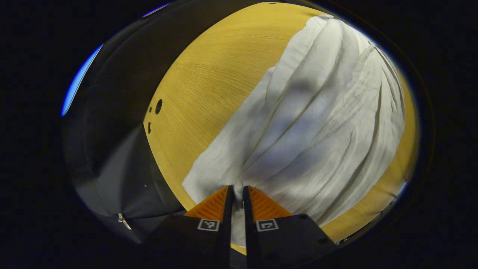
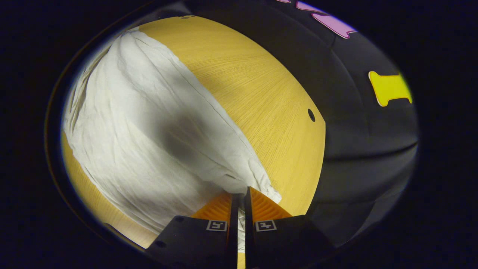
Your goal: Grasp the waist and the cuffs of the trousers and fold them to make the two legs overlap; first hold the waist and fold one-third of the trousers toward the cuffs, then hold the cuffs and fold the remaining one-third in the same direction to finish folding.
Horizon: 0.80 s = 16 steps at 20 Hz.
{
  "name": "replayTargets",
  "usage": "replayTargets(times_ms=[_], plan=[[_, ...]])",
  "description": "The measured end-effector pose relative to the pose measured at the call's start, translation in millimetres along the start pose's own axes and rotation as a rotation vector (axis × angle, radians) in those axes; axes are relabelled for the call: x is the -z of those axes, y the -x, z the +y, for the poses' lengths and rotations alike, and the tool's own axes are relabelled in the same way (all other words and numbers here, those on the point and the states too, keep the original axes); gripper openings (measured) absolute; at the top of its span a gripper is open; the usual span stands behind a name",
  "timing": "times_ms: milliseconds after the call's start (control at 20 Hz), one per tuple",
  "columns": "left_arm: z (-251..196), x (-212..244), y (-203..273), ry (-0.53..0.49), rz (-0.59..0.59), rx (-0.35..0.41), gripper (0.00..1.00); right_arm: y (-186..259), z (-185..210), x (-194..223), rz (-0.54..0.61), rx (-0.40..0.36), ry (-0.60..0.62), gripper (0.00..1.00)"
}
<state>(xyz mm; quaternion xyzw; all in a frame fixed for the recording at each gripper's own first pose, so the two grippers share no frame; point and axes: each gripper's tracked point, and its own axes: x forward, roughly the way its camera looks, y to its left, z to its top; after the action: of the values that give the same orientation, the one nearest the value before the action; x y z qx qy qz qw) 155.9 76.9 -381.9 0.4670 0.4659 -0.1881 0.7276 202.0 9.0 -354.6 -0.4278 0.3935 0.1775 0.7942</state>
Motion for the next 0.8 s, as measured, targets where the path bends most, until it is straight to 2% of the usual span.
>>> replayTargets(times_ms=[50, 100, 200, 250, 300, 350, 450, 500, 650, 800], plan=[[5, 0, 0, -0.015, -0.004, -0.026, 0.28, 1, 0, -1, 0.007, 0.014, 0.016, 0.20], [11, 1, 1, -0.026, -0.008, -0.058, 0.39, 1, -1, 0, 0.017, 0.026, 0.030, 0.22], [22, 1, 6, -0.032, 0.002, -0.120, 0.69, 3, -3, 0, 0.032, 0.047, 0.040, 0.25], [28, 2, 9, -0.036, 0.000, -0.151, 0.78, 6, -6, 0, 0.031, 0.066, 0.028, 0.31], [30, 1, 10, -0.037, -0.004, -0.166, 0.99, 12, -11, -1, 0.022, 0.086, 0.005, 0.35], [31, 1, 16, -0.036, -0.011, -0.187, 0.99, 19, -16, -2, 0.007, 0.110, -0.022, 0.53], [36, 4, 30, -0.027, -0.040, -0.236, 0.99, 37, -28, 3, -0.021, 0.162, -0.100, 0.70], [36, 3, 38, -0.013, -0.068, -0.251, 0.98, 48, -33, 5, -0.038, 0.187, -0.142, 0.71], [41, 7, 68, 0.023, -0.131, -0.313, 0.98, 84, -43, 11, -0.109, 0.234, -0.327, 0.83], [46, 13, 98, 0.087, -0.190, -0.368, 0.97, 119, -48, 14, -0.192, 0.240, -0.579, 0.88]])
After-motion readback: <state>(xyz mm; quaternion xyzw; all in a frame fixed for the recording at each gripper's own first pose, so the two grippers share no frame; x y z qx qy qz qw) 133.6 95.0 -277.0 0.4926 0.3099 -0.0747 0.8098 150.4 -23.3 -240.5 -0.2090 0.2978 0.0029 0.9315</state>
